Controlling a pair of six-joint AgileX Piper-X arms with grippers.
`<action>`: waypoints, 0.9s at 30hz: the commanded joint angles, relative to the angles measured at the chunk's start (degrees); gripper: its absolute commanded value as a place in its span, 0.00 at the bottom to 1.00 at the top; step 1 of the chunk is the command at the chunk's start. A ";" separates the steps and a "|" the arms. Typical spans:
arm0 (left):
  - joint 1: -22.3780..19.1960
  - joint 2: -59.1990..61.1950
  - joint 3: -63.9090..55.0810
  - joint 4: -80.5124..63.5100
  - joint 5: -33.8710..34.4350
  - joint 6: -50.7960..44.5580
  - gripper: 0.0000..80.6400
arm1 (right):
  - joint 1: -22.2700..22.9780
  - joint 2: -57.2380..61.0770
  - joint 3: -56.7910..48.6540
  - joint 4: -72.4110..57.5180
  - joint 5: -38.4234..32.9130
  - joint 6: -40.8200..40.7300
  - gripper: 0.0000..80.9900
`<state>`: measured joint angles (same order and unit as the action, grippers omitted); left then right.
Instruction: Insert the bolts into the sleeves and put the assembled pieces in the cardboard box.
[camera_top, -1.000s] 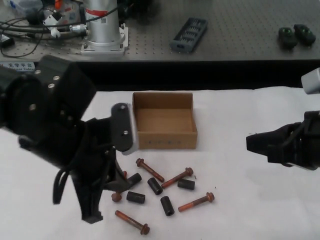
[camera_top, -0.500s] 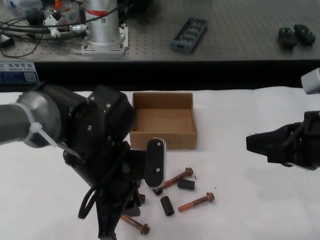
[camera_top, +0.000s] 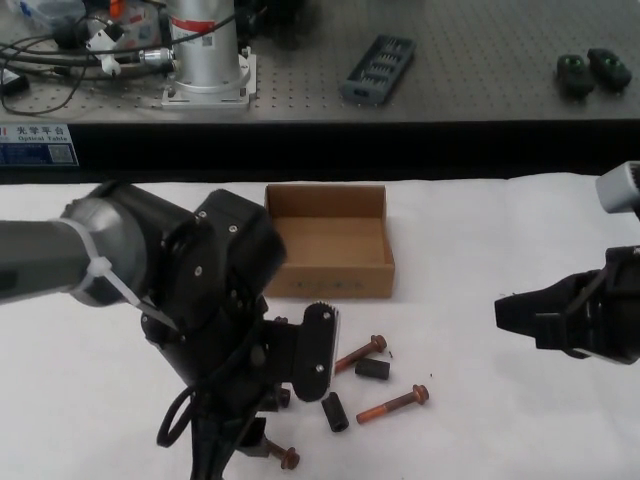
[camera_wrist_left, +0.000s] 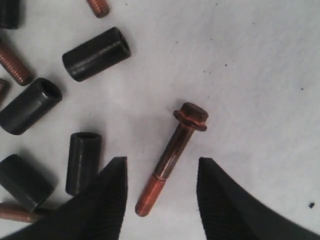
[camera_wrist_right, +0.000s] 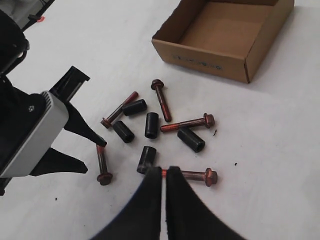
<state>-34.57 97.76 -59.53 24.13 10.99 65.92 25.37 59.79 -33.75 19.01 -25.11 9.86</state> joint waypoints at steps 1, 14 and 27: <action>-1.04 1.40 -0.59 0.24 -0.25 1.49 0.40 | -0.02 0.22 -0.18 0.31 -0.32 -0.66 0.05; -2.28 6.35 -0.59 -1.75 -0.76 3.52 0.33 | -0.02 0.22 -0.18 0.31 -0.32 -0.66 0.05; -2.28 6.57 -0.82 -7.08 -1.74 -8.90 0.01 | -0.02 0.22 -0.18 0.18 -0.32 -0.92 0.05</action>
<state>-36.66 102.89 -59.90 22.05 10.31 64.37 25.37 59.79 -33.75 19.01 -25.11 9.86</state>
